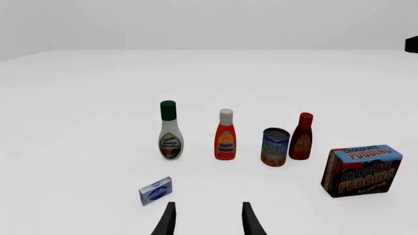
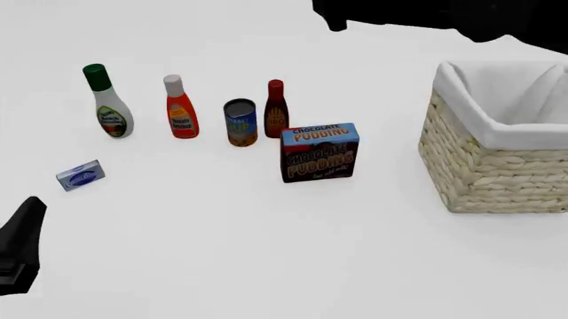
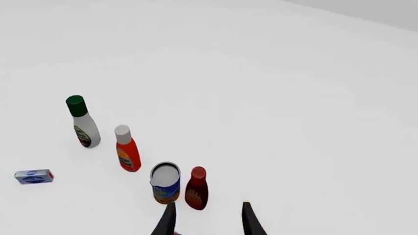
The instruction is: Pick the bbq sauce and place it in the basket.
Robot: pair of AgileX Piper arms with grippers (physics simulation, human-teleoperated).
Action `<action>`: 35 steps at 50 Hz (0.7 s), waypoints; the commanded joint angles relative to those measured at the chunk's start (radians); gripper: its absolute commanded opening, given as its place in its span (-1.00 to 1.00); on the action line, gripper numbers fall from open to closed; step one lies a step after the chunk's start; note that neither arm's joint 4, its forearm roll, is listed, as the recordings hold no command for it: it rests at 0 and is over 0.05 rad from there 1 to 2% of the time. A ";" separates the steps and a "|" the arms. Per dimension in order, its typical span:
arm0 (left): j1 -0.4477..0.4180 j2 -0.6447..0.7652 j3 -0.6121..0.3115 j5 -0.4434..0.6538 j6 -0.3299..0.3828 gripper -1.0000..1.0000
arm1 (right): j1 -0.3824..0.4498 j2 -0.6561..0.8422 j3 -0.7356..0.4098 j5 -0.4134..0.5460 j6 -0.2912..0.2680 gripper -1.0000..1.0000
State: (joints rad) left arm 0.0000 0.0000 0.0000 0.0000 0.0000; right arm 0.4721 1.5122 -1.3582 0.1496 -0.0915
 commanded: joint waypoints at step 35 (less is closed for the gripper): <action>0.000 0.000 0.000 0.000 0.000 1.00 | 0.088 0.395 -0.340 0.058 0.019 1.00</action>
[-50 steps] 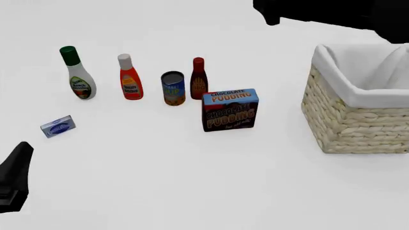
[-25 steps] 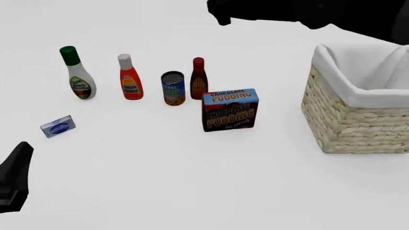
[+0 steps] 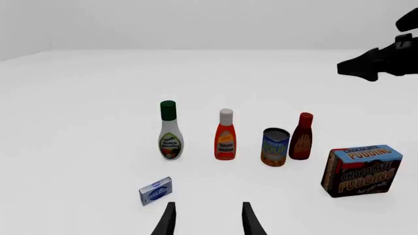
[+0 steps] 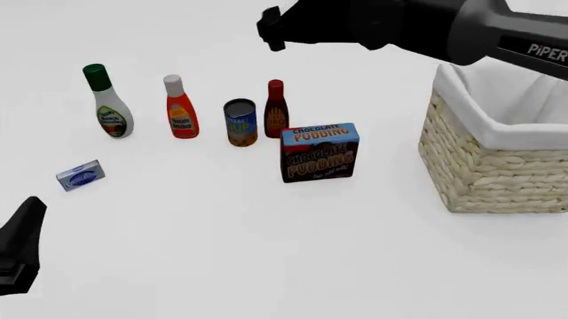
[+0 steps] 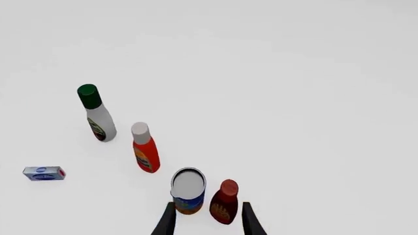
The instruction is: Pick the bbq sauce and place it in the basket.
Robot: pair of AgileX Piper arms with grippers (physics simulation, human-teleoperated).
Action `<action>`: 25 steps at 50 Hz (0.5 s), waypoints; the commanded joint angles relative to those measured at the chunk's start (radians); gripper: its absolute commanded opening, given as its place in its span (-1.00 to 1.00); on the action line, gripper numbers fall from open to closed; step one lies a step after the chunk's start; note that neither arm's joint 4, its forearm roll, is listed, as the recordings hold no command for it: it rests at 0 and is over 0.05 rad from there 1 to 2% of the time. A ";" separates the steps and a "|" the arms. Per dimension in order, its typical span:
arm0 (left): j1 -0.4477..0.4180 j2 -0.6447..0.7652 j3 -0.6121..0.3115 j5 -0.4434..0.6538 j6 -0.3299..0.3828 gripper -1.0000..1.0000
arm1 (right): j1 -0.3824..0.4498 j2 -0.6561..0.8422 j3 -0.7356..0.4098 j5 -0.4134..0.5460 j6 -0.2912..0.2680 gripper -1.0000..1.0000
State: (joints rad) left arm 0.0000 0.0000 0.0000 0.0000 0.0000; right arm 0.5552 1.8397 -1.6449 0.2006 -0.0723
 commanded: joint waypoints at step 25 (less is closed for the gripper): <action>0.000 0.000 0.000 0.000 0.000 1.00 | -0.058 0.257 -0.153 -0.017 -0.018 1.00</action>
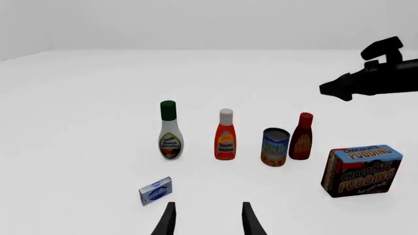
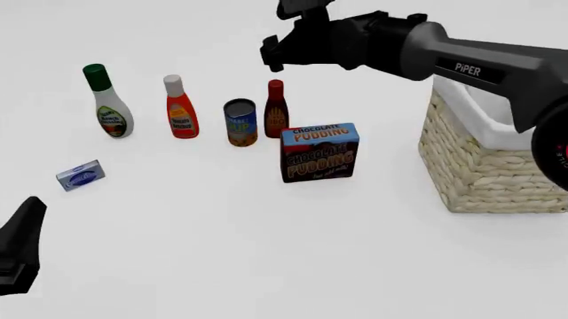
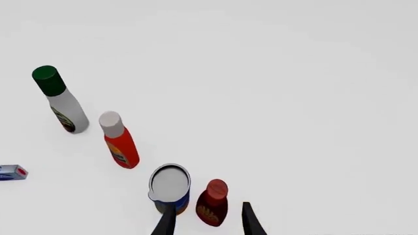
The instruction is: Pick the bbq sauce and place it in the basket.
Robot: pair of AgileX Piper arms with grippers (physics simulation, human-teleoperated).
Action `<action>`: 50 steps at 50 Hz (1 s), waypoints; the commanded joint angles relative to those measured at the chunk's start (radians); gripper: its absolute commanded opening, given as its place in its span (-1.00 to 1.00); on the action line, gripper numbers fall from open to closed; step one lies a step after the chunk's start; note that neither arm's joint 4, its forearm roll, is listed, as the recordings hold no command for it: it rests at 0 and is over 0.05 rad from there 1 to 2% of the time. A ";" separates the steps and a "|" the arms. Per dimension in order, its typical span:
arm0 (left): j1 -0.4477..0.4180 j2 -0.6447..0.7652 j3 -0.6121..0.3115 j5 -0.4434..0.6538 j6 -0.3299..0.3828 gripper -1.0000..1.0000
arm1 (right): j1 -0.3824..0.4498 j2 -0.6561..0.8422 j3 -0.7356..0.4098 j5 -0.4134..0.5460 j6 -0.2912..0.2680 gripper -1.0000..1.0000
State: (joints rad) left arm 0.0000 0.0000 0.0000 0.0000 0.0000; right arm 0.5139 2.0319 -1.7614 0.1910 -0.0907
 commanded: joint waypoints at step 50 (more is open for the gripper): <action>0.000 0.000 0.000 0.000 0.000 1.00 | -0.028 0.311 -0.246 0.037 -0.033 1.00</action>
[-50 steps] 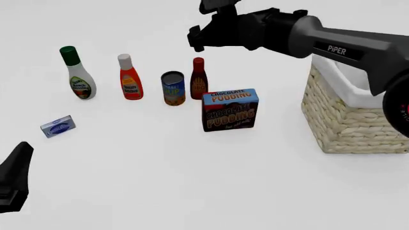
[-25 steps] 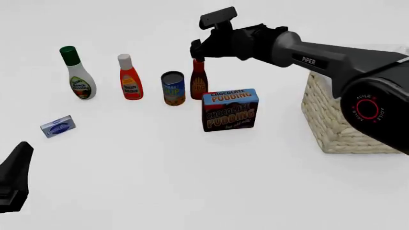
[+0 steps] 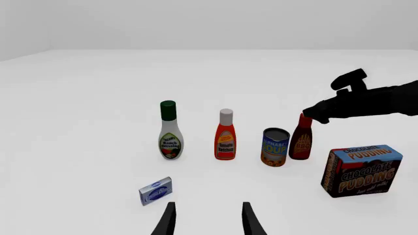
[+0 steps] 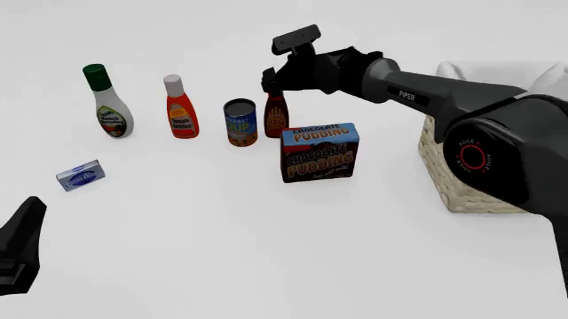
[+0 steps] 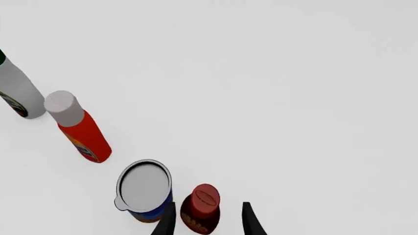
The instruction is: Pick the bbq sauce and place it in the basket.
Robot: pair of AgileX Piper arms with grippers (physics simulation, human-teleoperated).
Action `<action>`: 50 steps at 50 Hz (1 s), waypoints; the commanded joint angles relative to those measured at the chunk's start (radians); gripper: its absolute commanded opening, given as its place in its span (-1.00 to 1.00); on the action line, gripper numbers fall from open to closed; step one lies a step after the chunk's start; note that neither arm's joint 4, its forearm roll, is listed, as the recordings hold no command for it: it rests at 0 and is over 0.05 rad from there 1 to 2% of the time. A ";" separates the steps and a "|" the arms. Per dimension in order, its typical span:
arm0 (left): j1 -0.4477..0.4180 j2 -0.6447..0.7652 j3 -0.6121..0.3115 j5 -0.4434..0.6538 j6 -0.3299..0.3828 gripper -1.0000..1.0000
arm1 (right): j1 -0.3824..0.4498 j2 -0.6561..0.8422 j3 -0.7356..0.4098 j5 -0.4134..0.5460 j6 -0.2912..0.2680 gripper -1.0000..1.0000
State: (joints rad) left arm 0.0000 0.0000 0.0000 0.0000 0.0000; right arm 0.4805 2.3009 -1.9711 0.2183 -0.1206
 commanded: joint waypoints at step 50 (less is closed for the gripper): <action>0.000 0.000 0.000 0.000 0.000 1.00 | -0.003 0.154 -0.114 0.014 -0.028 -1.00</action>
State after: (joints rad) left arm 0.0000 0.0000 0.0000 0.0000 0.0000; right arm 0.4773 2.4488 -2.0995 0.2457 -0.1424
